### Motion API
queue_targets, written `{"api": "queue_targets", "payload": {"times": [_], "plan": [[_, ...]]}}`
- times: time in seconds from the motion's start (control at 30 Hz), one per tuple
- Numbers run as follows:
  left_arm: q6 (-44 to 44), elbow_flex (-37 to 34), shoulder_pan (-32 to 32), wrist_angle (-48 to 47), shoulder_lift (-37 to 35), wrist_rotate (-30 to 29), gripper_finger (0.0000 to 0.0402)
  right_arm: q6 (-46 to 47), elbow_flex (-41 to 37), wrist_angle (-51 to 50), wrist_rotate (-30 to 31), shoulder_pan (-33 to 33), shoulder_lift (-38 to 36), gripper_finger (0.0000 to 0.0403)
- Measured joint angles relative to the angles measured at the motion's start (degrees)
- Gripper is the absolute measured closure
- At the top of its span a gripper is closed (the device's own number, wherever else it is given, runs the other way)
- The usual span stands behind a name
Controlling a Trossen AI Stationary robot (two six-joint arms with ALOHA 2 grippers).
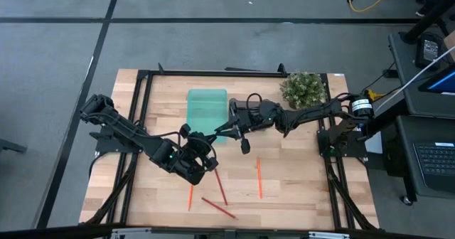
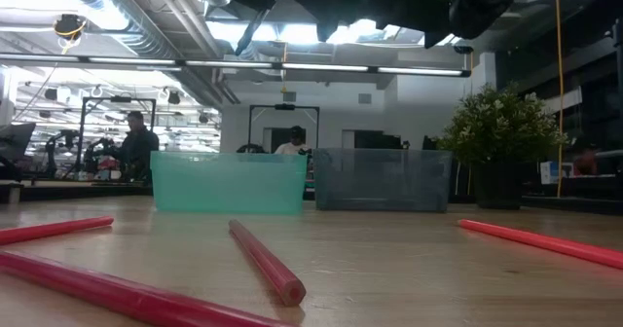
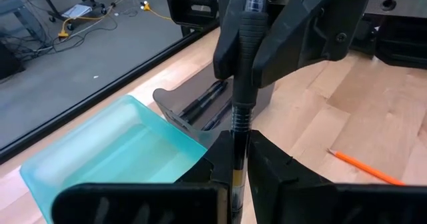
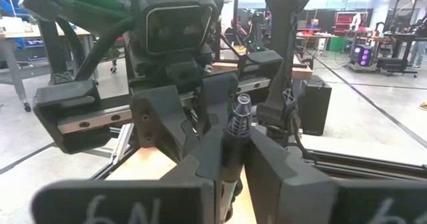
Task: Sort pens & pencils
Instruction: Put the black pen into the black bin
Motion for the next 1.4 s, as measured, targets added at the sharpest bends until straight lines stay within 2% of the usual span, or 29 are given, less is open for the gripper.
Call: {"api": "queue_targets", "payload": {"times": [0.27, 0.6, 0.87, 1.13, 1.4], "plan": [[0.9, 0.0, 0.0, 0.1, 0.0, 0.0, 0.0377, -0.3, 0.0, -0.2, 0.0, 0.0, 0.0, 0.0359], [2.5, 0.0, 0.0, 0.0, 0.0, -0.3, 0.0323, -1.8, -0.1, -1.2, 0.3, 0.0, 0.1, 0.0360], [4.1, 0.0, 0.5, -1.4, 0.0, -0.7, 0.0322, -2.1, -0.1, -2.0, 0.6, -0.4, 0.1, 0.0360], [0.4, 0.0, 2.7, -9.9, 0.0, -1.5, 0.0317, -8.0, -0.1, -19.6, 9.7, -3.0, -4.5, 0.0360], [-6.0, 0.0, 5.5, -18.4, 0.0, -0.6, 0.0317, -12.5, 0.7, -33.6, 15.2, -6.4, -12.7, 0.0360]]}}
